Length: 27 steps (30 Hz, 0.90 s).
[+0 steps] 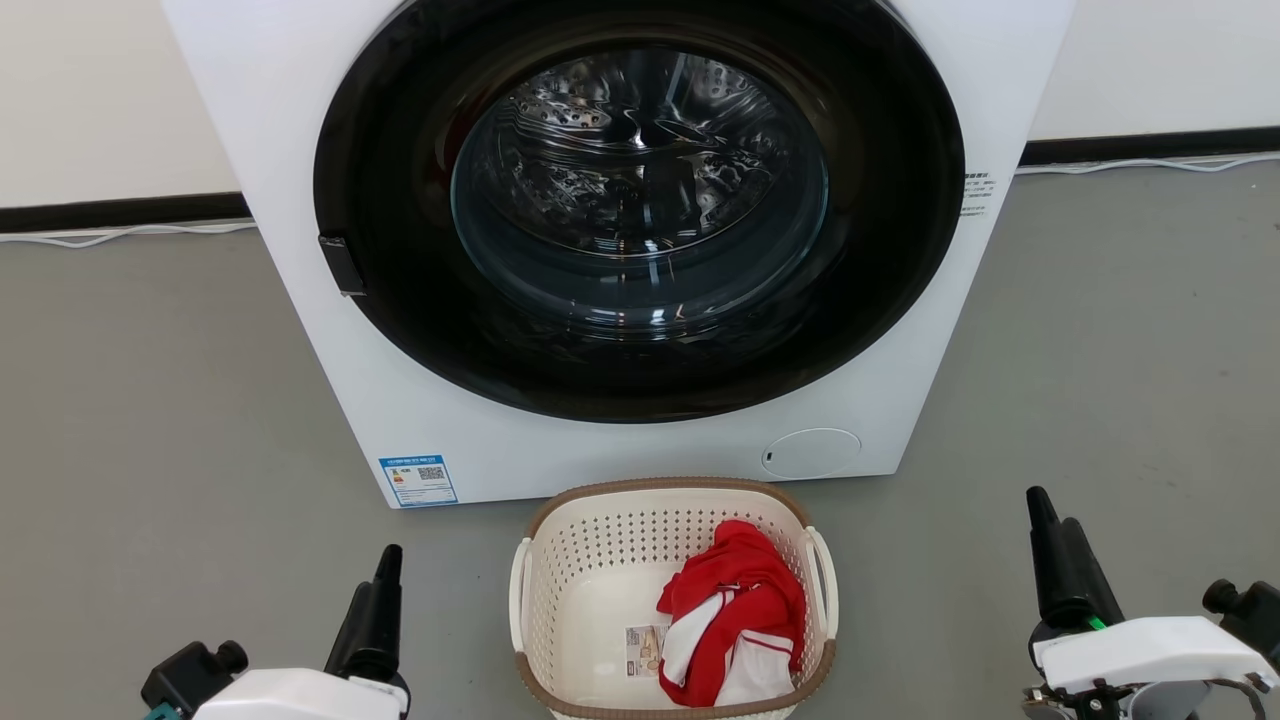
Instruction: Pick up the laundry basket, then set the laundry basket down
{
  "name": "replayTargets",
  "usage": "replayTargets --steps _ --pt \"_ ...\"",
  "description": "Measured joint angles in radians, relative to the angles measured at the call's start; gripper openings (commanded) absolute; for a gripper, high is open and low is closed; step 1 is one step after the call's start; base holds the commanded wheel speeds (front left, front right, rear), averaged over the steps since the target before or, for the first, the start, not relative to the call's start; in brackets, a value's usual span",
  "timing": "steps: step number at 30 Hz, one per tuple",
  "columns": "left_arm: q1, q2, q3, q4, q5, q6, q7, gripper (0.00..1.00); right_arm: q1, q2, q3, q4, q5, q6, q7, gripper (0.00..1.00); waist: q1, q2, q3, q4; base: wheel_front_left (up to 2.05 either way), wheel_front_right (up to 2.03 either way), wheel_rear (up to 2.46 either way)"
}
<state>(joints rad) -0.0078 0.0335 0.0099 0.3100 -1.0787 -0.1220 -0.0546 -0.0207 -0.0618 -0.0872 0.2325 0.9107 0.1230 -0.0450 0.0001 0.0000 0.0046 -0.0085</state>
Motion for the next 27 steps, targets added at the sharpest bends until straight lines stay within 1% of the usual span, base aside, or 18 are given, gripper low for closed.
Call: replayTargets --steps 6,14,16,27 --pt "0.0 0.0 -0.013 -0.004 0.098 0.0 -0.014 1.0 0.0 -0.009 0.004 -0.002 -0.077 0.0 -0.02 1.0 0.0 0.0 -0.001 -0.001 0.0 0.0 0.0" --pt "0.0 0.001 -0.018 -0.01 0.195 0.0 -0.036 1.0 0.0 -0.021 0.012 -0.002 -0.176 0.0 -0.043 1.0 0.0 0.0 0.0 -0.002 0.0 0.0 0.0" --pt "0.0 0.001 -0.022 -0.012 0.232 0.0 -0.044 1.0 0.0 -0.025 0.018 0.0 -0.217 0.0 -0.052 1.0 0.0 0.0 0.001 -0.003 0.0 0.0 0.0" --pt "0.001 0.006 -0.032 -0.012 0.358 -0.001 -0.079 1.0 -0.001 -0.046 0.021 0.003 -0.35 0.0 -0.081 1.0 0.0 0.0 0.001 -0.004 0.0 0.0 0.0"
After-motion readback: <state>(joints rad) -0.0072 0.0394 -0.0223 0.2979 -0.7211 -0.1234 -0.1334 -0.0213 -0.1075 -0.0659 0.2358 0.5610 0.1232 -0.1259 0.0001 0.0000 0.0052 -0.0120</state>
